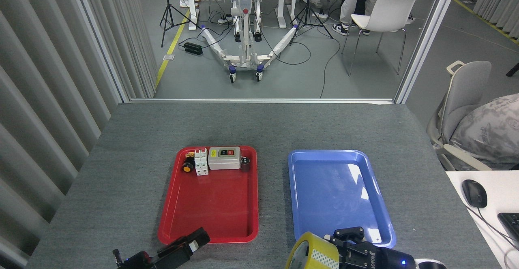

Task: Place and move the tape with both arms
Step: 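Move the tape with the right gripper over the blue tray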

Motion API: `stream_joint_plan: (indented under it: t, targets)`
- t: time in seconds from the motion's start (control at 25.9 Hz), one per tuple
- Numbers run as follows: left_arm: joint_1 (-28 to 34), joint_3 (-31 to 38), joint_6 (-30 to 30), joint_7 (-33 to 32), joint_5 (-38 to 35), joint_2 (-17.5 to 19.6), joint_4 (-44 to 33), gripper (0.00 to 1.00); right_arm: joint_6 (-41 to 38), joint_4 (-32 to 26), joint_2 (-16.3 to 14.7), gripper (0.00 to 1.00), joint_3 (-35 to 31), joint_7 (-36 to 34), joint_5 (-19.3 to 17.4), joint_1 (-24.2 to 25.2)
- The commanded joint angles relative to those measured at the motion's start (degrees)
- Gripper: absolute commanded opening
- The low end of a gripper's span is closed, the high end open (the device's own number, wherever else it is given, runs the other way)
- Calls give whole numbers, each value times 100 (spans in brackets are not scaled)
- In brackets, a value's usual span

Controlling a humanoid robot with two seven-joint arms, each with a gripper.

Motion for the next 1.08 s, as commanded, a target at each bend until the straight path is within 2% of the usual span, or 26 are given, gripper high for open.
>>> stream_joint_plan:
  t: [0.0, 0.04, 0.08, 0.15, 0.19, 0.23, 0.27, 0.35, 0.39, 0.46, 0.62, 0.73, 0.81, 0.89, 0.97, 1.04]
  targets:
    - [-157, 544, 79, 1007, -1460, -46, -17, 88, -18, 159, -66, 28, -880, 99, -525, 576]
    - [-254, 658, 228, 1500, -2507, -90, -53, 88, -18, 194, -102, 27, -1083, 117, -657, 691]
    - [-333, 799, 518, 2256, -3887, -248, -246, 88, -1, 203, -137, 27, -1267, 187, -798, 831]
    - [-342, 852, 1396, 4065, -6443, -670, -940, 88, 456, 273, -163, 27, -1575, 538, -1123, 1016]
    - [-298, 711, 1932, 4979, -7410, -705, -1160, 89, 790, 379, -146, 27, -1689, 758, -1272, 1034]
    - [-272, 299, 2530, 5709, -8000, -679, -1257, 95, 1203, 484, -93, 28, -1803, 986, -1395, 1034]
    - [-166, -185, 3128, 6184, -8150, -652, -1292, 99, 1686, 590, -40, 29, -1909, 1259, -1430, 963]
    - [1, -783, 4095, 6246, -8132, -599, -1274, 99, 2688, 809, 206, 38, -2120, 1865, -1378, 840]
    - [53, -932, 4262, 6228, -8132, -591, -1274, 99, 3093, 915, 285, 41, -2111, 2147, -1369, 700]
    - [282, -1240, 4315, 6228, -8079, -582, -1230, 99, 3480, 985, 276, 42, -1979, 2683, -1395, 515]
    - [511, -1829, 4526, 6272, -8071, -520, -1265, 99, 3629, 1020, 206, 42, -1856, 3887, -1562, 243]
    - [511, -1864, 4570, 6299, -8071, -520, -1257, 99, 4068, 1020, 118, 39, -1812, 4485, -2265, -188]
    - [511, -1864, 4570, 6316, -8071, -520, -1248, 99, 4402, 1117, -22, 35, -1602, 4704, -2590, -557]
    - [502, -1864, 4517, 6492, -8053, -529, -1230, 100, 4622, 1407, -14, 30, -1329, 4819, -2696, -962]
    - [484, -1890, 4500, 6976, -8053, -529, -1195, 99, 4780, 1864, 74, 26, -977, 4880, -2696, -1392]
    - [484, -1978, 4508, 7151, -8053, -529, -1099, 100, 4903, 2347, 223, 22, -644, 4959, -2696, -1814]
